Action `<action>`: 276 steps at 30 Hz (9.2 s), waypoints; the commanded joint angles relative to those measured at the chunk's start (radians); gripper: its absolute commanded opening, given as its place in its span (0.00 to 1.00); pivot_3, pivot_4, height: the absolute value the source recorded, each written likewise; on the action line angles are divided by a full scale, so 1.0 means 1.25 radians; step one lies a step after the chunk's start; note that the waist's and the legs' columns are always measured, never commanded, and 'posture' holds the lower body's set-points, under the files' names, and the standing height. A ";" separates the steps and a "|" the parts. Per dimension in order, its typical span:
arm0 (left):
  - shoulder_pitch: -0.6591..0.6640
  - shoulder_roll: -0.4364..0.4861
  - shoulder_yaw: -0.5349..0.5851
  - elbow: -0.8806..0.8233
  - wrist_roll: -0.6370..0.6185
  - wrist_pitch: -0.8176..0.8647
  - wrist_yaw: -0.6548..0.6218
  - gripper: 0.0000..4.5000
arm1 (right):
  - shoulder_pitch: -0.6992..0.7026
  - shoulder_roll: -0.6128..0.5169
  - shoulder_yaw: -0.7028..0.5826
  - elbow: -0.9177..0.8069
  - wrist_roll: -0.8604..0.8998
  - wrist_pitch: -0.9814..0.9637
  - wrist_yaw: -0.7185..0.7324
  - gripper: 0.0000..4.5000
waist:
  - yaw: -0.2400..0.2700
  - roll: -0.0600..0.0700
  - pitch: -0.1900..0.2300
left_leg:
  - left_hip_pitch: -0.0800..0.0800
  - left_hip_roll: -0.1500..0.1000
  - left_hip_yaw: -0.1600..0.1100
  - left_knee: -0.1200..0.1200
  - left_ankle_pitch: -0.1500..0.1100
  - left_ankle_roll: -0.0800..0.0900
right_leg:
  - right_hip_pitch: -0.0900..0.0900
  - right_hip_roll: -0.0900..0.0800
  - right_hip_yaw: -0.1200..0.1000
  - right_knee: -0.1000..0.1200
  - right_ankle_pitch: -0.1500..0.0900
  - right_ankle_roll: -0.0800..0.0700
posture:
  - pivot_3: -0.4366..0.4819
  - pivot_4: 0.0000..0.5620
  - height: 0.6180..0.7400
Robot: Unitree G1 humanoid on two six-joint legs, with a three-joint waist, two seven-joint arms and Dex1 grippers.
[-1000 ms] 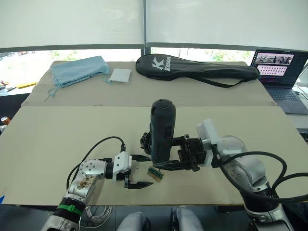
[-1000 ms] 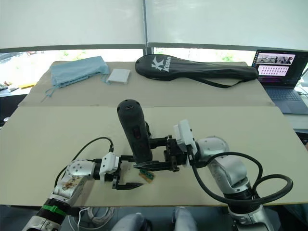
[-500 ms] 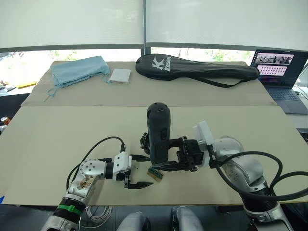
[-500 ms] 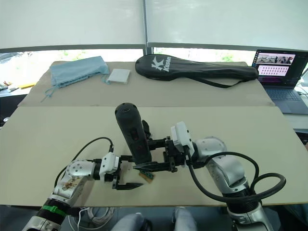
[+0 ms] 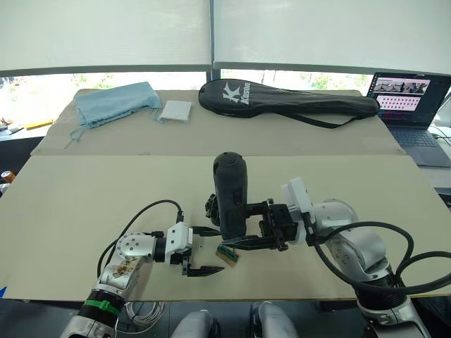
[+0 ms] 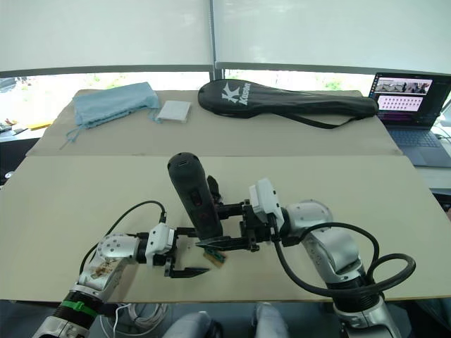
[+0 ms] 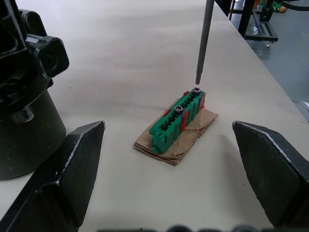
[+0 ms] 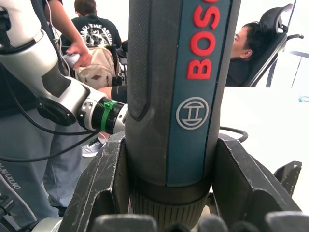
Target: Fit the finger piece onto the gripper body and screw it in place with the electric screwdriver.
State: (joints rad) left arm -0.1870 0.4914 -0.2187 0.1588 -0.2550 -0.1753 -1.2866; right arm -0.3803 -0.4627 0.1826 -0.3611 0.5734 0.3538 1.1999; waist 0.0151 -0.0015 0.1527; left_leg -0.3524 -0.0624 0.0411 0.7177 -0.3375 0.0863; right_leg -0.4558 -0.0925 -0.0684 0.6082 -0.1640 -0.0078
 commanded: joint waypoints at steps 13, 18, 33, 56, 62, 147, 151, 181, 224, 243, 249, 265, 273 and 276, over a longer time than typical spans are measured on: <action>0.027 0.002 -0.038 0.033 0.027 0.006 -0.010 1.00 | 0.004 0.001 -0.008 -0.028 0.013 -0.030 0.010 0.43 | 0.000 0.000 0.000 | 0.000 0.000 0.000 0.000 0.000 0.000 | 0.000 0.000 0.000 0.000 0.000 0.000 | 0.48 0.27 1.00; 0.028 0.002 -0.038 0.032 0.026 0.006 -0.011 1.00 | 0.006 0.003 -0.006 -0.027 0.009 -0.032 0.008 0.43 | 0.000 0.000 0.000 | 0.000 0.000 0.000 0.000 0.000 0.000 | 0.000 0.000 0.000 0.000 0.000 0.000 | 0.48 0.27 1.00; 0.030 0.001 -0.037 0.030 0.026 0.007 -0.009 1.00 | 0.008 0.001 -0.001 -0.022 0.000 -0.036 0.008 0.43 | 0.000 0.000 0.000 | 0.000 0.000 0.000 0.000 0.000 0.000 | 0.000 0.000 0.000 0.000 0.000 0.000 | 0.48 0.27 1.00; 0.032 0.004 -0.036 0.027 0.026 0.009 -0.007 1.00 | 0.014 0.002 0.011 -0.014 -0.011 -0.043 0.009 0.43 | 0.000 0.000 0.000 | 0.000 0.000 0.000 0.000 0.000 0.000 | 0.000 0.000 0.000 0.000 0.000 0.000 | 0.48 0.27 1.00; 0.032 0.004 -0.035 0.025 0.025 0.010 -0.006 1.00 | 0.026 -0.016 0.005 -0.034 -0.011 -0.046 0.016 0.43 | 0.000 0.000 0.000 | 0.000 0.000 0.000 0.000 0.000 0.000 | 0.000 0.000 0.000 0.000 0.000 0.000 | 0.48 0.27 1.00; -0.121 0.086 0.306 -0.128 -0.358 0.359 0.055 1.00 | -0.418 0.011 -0.149 0.275 0.122 -0.018 0.058 0.43 | -0.019 -0.002 0.003 | -0.001 0.000 0.000 -0.002 0.002 -0.003 | -0.001 0.002 -0.004 0.001 0.000 0.000 | 0.48 0.27 1.00; -0.118 0.087 0.301 -0.116 -0.342 0.345 0.047 1.00 | -0.431 0.045 -0.141 0.288 0.109 -0.020 0.053 0.43 | -0.024 -0.002 0.003 | -0.001 0.000 0.000 -0.002 0.002 -0.004 | -0.001 0.002 -0.007 0.001 0.000 0.000 | 0.48 0.27 1.00; -0.093 0.053 0.239 0.019 -0.183 0.145 -0.034 1.00 | -0.429 0.162 -0.082 0.334 0.033 -0.004 0.011 0.43 | -0.027 -0.002 0.004 | 0.000 -0.001 0.000 -0.002 0.004 -0.007 | -0.001 0.003 -0.010 0.001 0.000 -0.001 | 0.48 0.27 1.00; -0.128 0.046 0.203 0.090 -0.133 0.085 -0.053 1.00 | -0.413 0.180 -0.051 0.387 0.002 -0.001 0.025 0.43 | -0.028 -0.002 0.004 | 0.000 -0.001 0.000 -0.002 0.004 -0.007 | -0.001 0.002 -0.010 0.001 0.000 -0.001 | 0.48 0.27 1.00; -0.122 0.033 0.207 0.087 -0.148 0.090 -0.050 1.00 | -0.430 0.188 -0.066 0.417 0.001 -0.020 0.028 0.43 | -0.028 -0.002 0.004 | -0.001 -0.001 -0.001 -0.002 0.004 -0.007 | -0.001 0.002 -0.009 0.002 0.000 -0.001 | 0.48 0.27 1.00; -0.116 0.034 0.211 0.084 -0.160 0.098 -0.052 1.00 | -0.431 0.188 -0.072 0.409 0.013 -0.004 0.028 0.43 | -0.028 -0.002 0.004 | -0.001 -0.001 -0.001 -0.002 0.004 -0.007 | -0.001 0.002 -0.009 0.002 0.000 -0.001 | 0.48 0.27 1.00; -0.122 0.015 0.208 0.081 -0.169 0.127 -0.051 1.00 | -0.423 0.174 -0.080 0.389 0.033 0.026 0.026 0.43 | -0.027 -0.002 0.004 | -0.001 0.000 -0.001 -0.002 0.004 -0.007 | -0.001 0.002 -0.009 0.002 0.000 -0.001 | 0.48 0.27 1.00; -0.131 0.012 0.202 0.081 -0.167 0.137 -0.053 1.00 | -0.416 0.181 -0.076 0.382 0.028 0.039 0.025 0.43 | -0.027 -0.002 0.004 | -0.001 0.000 -0.001 -0.002 0.004 -0.007 | -0.002 0.002 -0.007 0.002 0.000 -0.001 | 0.48 0.27 1.00; -0.125 0.011 0.199 0.072 -0.167 0.139 -0.052 1.00 | -0.412 0.184 -0.078 0.379 0.025 0.036 0.021 0.43 | -0.027 -0.002 0.004 | -0.001 0.000 -0.001 -0.002 0.004 -0.007 | -0.002 0.002 -0.007 0.002 0.000 -0.001 | 0.48 0.27 1.00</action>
State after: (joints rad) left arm -0.3374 0.5053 0.0259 0.2873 -0.4511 -0.0011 -1.3482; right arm -0.8813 -0.2420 0.1156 0.1670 0.5743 0.4123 1.2262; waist -0.0185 -0.0036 0.1573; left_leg -0.3534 -0.0630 0.0399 0.7147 -0.3324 0.0774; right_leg -0.4577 -0.0903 -0.0768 0.6102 -0.1643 -0.0095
